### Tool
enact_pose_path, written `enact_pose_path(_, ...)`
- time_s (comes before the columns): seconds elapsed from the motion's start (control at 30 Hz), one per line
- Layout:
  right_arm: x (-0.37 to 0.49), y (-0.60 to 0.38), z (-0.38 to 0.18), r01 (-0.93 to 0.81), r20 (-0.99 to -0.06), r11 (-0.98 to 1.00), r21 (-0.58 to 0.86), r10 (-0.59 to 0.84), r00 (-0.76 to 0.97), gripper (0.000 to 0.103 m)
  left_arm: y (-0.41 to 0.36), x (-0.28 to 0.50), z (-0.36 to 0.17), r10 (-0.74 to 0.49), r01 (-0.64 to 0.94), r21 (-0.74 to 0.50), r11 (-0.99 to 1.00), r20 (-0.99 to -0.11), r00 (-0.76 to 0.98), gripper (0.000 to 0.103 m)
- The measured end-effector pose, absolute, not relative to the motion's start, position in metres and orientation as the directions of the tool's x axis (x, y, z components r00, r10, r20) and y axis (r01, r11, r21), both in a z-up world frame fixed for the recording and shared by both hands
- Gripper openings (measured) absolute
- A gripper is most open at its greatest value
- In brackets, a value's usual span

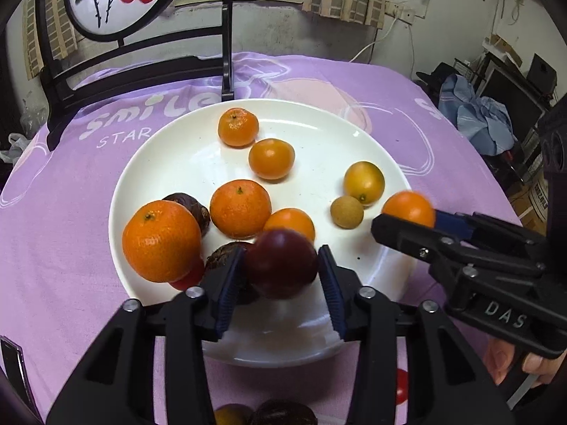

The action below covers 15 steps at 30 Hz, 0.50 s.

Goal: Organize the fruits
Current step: 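Carry both fruits over the white plate and open both grippers, then move both open grippers back toward the remaining fruits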

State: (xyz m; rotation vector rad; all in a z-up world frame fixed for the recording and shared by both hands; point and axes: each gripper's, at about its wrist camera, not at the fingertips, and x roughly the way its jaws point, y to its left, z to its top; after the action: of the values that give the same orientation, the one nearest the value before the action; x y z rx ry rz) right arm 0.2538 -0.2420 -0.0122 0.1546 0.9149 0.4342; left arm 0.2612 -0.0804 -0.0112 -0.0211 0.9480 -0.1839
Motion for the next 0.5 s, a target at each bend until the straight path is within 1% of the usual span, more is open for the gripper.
enact_pose_path(0.03, 0.256, -0.246, -0.013, -0.279, -0.727, 0.898, 0.339, 0.439, 0.528, 0.044, -0.078, 0.263, -0.011, -0.176, 0.144, -0.114, 0.983, -0.805, 0.567, 0.046)
enact_pose_path(0.07, 0.257, -0.248, -0.013, -0.266, -0.722, 0.896, 0.357, 0.445, 0.529, 0.049, -0.077, 0.263, -0.01, -0.187, 0.142, -0.129, 0.981, -0.809, 0.558, 0.052)
enact_pose_path(0.1, 0.258, -0.251, -0.013, -0.253, -0.718, 0.892, 0.375, 0.452, 0.529, 0.05, -0.075, 0.263, -0.009, -0.192, 0.133, -0.142, 0.981, -0.812, 0.552, 0.07)
enact_pose_path(0.13, 0.258, -0.254, -0.013, -0.25, -0.712, 0.887, 0.389, 0.461, 0.529, 0.05, -0.074, 0.262, -0.007, -0.178, 0.119, -0.133, 0.984, -0.808, 0.561, 0.074)
enact_pose_path(0.2, 0.253, -0.257, -0.009, -0.247, -0.71, 0.888, 0.387, 0.458, 0.535, 0.05, -0.073, 0.255, 0.0, -0.122, 0.095, -0.081, 0.992, -0.785, 0.607, 0.074)
enact_pose_path(0.3, 0.239, -0.259, -0.003, -0.266, -0.707, 0.887, 0.377, 0.461, 0.536, 0.05, -0.066, 0.245, 0.011, -0.138, 0.092, -0.103, 0.99, -0.774, 0.618, 0.074)
enact_pose_path(0.37, 0.228, -0.26, 0.001, -0.279, -0.703, 0.888, 0.364, 0.459, 0.544, 0.05, -0.06, 0.238, 0.017, -0.14, 0.082, -0.114, 0.99, -0.763, 0.632, 0.077)
enact_pose_path(0.4, 0.221, -0.26, 0.004, -0.287, -0.698, 0.888, 0.359, 0.459, 0.549, 0.05, -0.057, 0.232, 0.021, -0.136, 0.081, -0.11, 0.991, -0.756, 0.64, 0.079)
enact_pose_path(0.5, 0.2, -0.265, 0.006, -0.295, -0.68, 0.881, 0.37, 0.473, 0.561, 0.05, -0.048, 0.213, 0.029, -0.107, 0.063, -0.087, 0.994, -0.729, 0.676, 0.08)
